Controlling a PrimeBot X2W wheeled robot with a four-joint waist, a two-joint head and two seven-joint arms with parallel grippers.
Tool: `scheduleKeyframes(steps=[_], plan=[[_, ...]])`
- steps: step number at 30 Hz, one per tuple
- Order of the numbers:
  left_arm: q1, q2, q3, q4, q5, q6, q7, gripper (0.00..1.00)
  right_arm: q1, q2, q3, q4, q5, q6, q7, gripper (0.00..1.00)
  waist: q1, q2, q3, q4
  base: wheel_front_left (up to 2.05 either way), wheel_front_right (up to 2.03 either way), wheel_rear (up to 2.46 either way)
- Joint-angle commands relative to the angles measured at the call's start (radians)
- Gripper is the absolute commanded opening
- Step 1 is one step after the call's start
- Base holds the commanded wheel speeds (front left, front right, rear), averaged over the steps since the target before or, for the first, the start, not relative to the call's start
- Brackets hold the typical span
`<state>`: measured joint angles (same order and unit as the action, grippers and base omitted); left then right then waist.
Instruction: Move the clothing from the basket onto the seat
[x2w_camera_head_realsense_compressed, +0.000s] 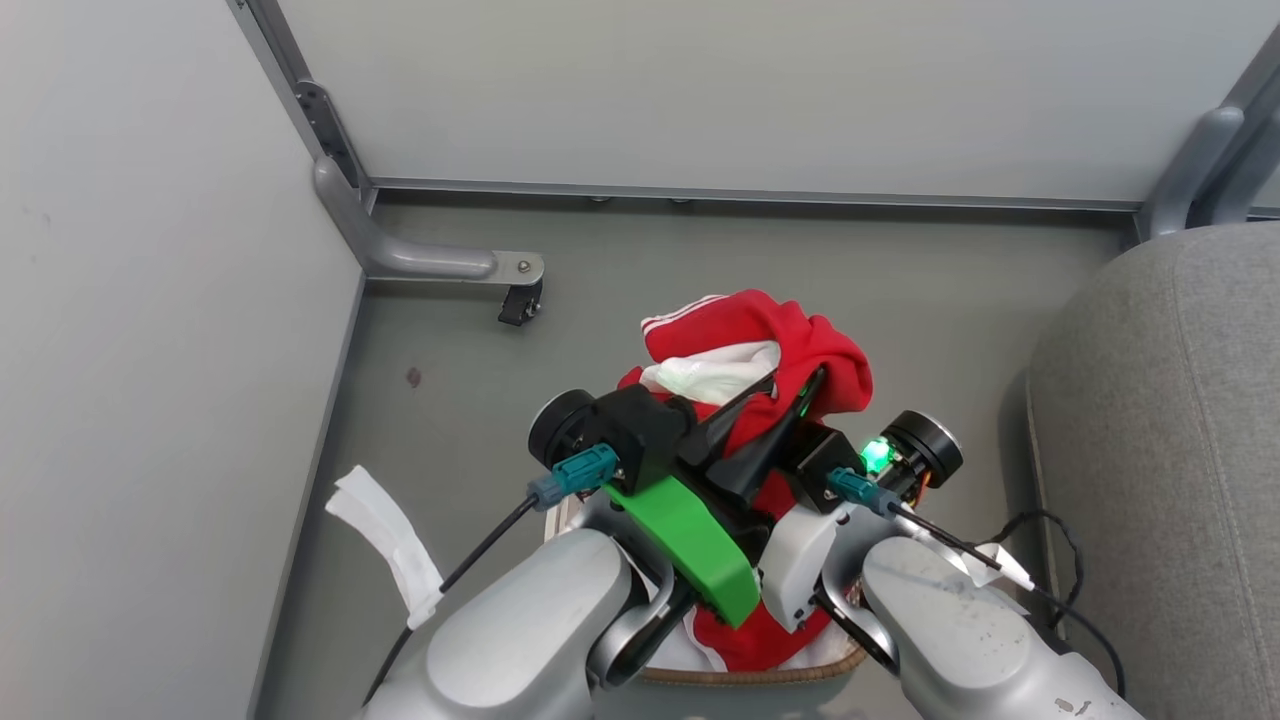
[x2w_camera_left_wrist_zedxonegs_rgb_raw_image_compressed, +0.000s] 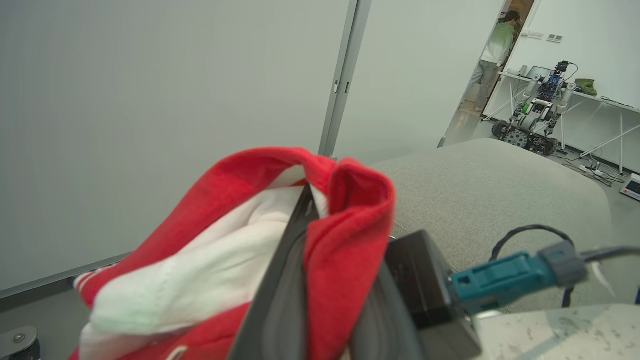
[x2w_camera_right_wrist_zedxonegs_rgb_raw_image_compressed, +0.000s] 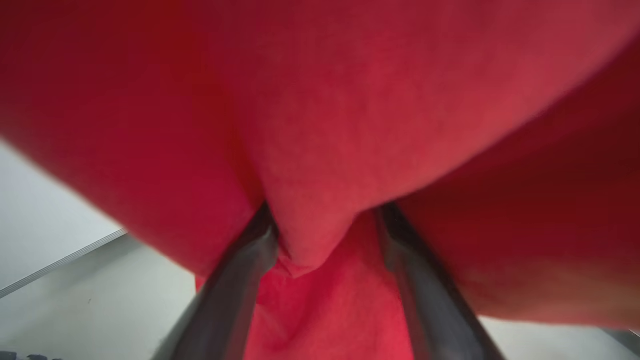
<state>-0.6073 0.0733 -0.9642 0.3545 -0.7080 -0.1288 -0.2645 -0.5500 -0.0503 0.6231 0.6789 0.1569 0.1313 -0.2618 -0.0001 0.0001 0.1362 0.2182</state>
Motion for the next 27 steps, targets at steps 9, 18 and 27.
scheduleKeyframes(steps=[9,18,27], plan=[[0.024,0.008,0.093,0.019,0.03,-0.003,0.0,0.0,0.047,-0.003,-0.036,-0.034,0.022,-0.001,-0.005,0.0,0.0001,-0.0001,-0.001,-0.002,0.0,0.0,0.0],[0.091,0.035,0.218,0.086,0.128,-0.001,0.0,1.0,0.133,-0.002,-0.133,-0.192,0.026,-0.001,-0.005,0.0,0.0001,-0.0001,-0.01,-0.113,0.0,0.0,0.0],[0.168,0.058,0.321,0.087,0.233,-0.002,0.0,1.0,0.218,-0.002,-0.208,-0.341,0.036,-0.001,-0.005,0.0,0.0001,-0.0001,0.005,-0.357,0.0,0.0,0.0]])
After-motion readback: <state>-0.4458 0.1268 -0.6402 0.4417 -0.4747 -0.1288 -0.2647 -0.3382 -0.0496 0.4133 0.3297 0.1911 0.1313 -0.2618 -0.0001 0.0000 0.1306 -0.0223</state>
